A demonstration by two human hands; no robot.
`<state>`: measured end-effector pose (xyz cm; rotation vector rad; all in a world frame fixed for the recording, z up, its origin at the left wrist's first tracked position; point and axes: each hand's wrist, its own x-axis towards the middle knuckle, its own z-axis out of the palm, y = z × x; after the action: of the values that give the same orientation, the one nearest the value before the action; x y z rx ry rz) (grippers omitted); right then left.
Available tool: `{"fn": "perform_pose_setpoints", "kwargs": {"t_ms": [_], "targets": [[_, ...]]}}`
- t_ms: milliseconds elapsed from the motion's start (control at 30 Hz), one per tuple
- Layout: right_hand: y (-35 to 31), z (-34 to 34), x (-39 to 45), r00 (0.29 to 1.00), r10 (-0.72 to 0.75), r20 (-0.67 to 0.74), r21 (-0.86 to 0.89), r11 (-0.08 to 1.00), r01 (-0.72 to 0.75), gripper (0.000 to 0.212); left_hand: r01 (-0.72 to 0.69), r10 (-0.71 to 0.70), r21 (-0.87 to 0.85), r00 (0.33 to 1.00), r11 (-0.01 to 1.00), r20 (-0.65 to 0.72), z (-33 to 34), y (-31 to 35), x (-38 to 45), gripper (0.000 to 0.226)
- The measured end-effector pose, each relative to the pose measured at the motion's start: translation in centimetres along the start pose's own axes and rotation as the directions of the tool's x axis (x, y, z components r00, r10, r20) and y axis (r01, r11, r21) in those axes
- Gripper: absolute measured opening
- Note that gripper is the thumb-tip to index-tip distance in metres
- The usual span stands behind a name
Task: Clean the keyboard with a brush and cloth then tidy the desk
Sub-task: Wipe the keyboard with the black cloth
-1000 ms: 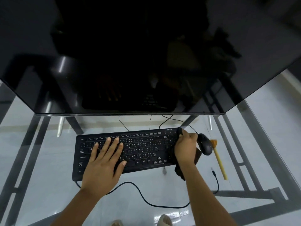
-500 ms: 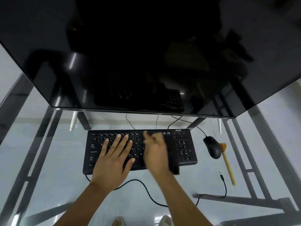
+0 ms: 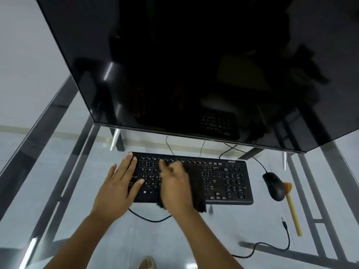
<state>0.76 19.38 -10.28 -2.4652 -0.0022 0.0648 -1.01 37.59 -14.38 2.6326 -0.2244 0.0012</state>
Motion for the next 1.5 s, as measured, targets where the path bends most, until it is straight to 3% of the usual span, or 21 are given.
{"fn": "perform_pose_setpoints", "kwargs": {"t_ms": [67, 133, 267, 333, 367, 400, 500, 567, 633, 700, 767, 833, 933, 1000, 1033, 1100, 1167, 1333, 1433, 1467, 1500], "targets": [[-0.7, -0.1, -0.3, 0.999, -0.051, 0.014, 0.046, 0.998, 0.050, 0.040, 0.005, -0.005, -0.029, 1.000, 1.000, -0.001, -0.1, -0.1, 0.0, 0.068], [0.8, -1.6, 0.7, 0.999, -0.006, -0.047, -0.063, 0.998, 0.003, 0.029, 0.002, -0.004, -0.072, 1.000, 0.997, -0.018, -0.5, -0.1, -0.1, 0.069], [3.4, -2.8, 2.8, 0.954, 0.212, -0.211, -0.063, 0.971, -0.230, 0.030, 0.023, -0.032, -0.190, 0.998, 0.982, -0.048, -0.9, 0.5, -0.2, 0.068], [0.5, -0.1, 2.7, 0.985, 0.110, -0.131, -0.118, 0.985, -0.126, 0.029, 0.075, -0.083, -0.241, 0.996, 0.968, -0.023, -0.9, 0.2, -0.2, 0.071], [-1.7, 1.4, 2.3, 0.994, 0.089, -0.061, -0.064, 0.994, -0.092, 0.017, 0.080, -0.088, -0.255, 0.996, 0.964, -0.019, -0.9, 0.0, -0.2, 0.071], [-3.8, 2.5, 1.9, 1.000, 0.000, -0.002, -0.115, 0.993, 0.000, 0.011, 0.064, -0.074, -0.264, 0.997, 0.962, -0.031, -0.8, -0.1, -0.2, 0.070], [-5.5, 3.0, 1.6, 0.973, -0.214, 0.083, -0.040, 0.975, 0.218, 0.036, 0.037, -0.063, -0.292, 0.995, 0.956, -0.082, -1.1, -0.1, -0.3, 0.068], [-3.5, 1.8, 2.2, 0.975, -0.219, 0.046, -0.152, 0.963, 0.223, 0.036, 0.052, -0.079, -0.307, 0.994, 0.950, -0.076, -1.2, 0.1, -0.4, 0.069], [-0.8, 0.3, 2.8, 0.991, -0.137, 0.012, -0.237, 0.962, 0.136, 0.012, 0.062, -0.090, -0.314, 0.993, 0.948, -0.078, -1.1, -0.1, -0.3, 0.067], [1.5, 0.5, 2.4, 0.992, -0.094, -0.090, -0.210, 0.975, 0.074, 0.030, 0.076, -0.111, -0.337, 0.990, 0.939, -0.085, -0.9, -0.4, -0.3, 0.065], [0.3, 2.1, 0.7, 0.985, -0.165, -0.059, -0.184, 0.971, 0.151, 0.033, 0.080, -0.117, -0.355, 0.989, 0.931, -0.085, -0.8, -0.5, -0.4, 0.064], [-2.2, 3.7, -1.3, 0.963, -0.253, 0.098, -0.133, 0.955, 0.264, 0.023, 0.068, -0.108, -0.352, 0.990, 0.934, -0.094, -0.8, -0.5, -0.5, 0.062], [-2.3, 3.0, -2.0, 0.855, -0.466, 0.228, -0.085, 0.865, 0.494, 0.018, 0.068, -0.099, -0.321, 0.992, 0.945, -0.080, -0.8, -0.4, -0.5, 0.061], [0.3, 1.4, -0.9, 0.863, -0.463, 0.199, -0.168, 0.852, 0.496, 0.015, 0.088, -0.104, -0.260, 0.993, 0.962, -0.048, -0.7, -0.2, -0.4, 0.063], [1.6, 0.1, -0.5, 0.912, -0.384, 0.144, -0.231, 0.883, 0.408, 0.011, 0.098, -0.110, -0.242, 0.993, 0.965, -0.040, -0.8, -0.1, -0.3, 0.063], [3.3, -0.5, -0.4, 0.972, -0.237, 0.004, -0.161, 0.959, 0.234, 0.033, 0.119, -0.129, -0.235, 0.991, 0.965, -0.030, -0.9, 0.1, -0.3, 0.064], [2.4, 0.6, -1.2, 0.969, -0.246, -0.012, -0.165, 0.956, 0.241, 0.044, 0.128, -0.137, -0.231, 0.990, 0.965, -0.024, -0.9, 0.3, -0.3, 0.064], [-1.1, 3.2, -2.8, 0.868, -0.442, 0.228, -0.166, 0.860, 0.482, 0.045, 0.074, -0.091, -0.221, 0.993, 0.972, -0.068, -0.8, 0.1, -0.2, 0.055], [2.4, 0.3, -1.5, 0.969, -0.222, 0.109, -0.105, 0.967, 0.233, 0.021, 0.104, -0.121, -0.201, 0.990, 0.974, -0.072, -0.9, 0.1, -0.1, 0.049], [3.2, -0.7, -1.4, 0.981, -0.192, 0.033, -0.125, 0.973, 0.195, 0.025, 0.125, -0.141, -0.207, 0.988, 0.970, -0.065, -0.9, 0.1, -0.1, 0.049], [3.4, -1.2, -1.5, 0.968, -0.252, 0.001, -0.169, 0.954, 0.249, 0.034, 0.137, -0.153, -0.217, 0.986, 0.966, -0.061, -0.8, 0.0, -0.1, 0.049]]}}
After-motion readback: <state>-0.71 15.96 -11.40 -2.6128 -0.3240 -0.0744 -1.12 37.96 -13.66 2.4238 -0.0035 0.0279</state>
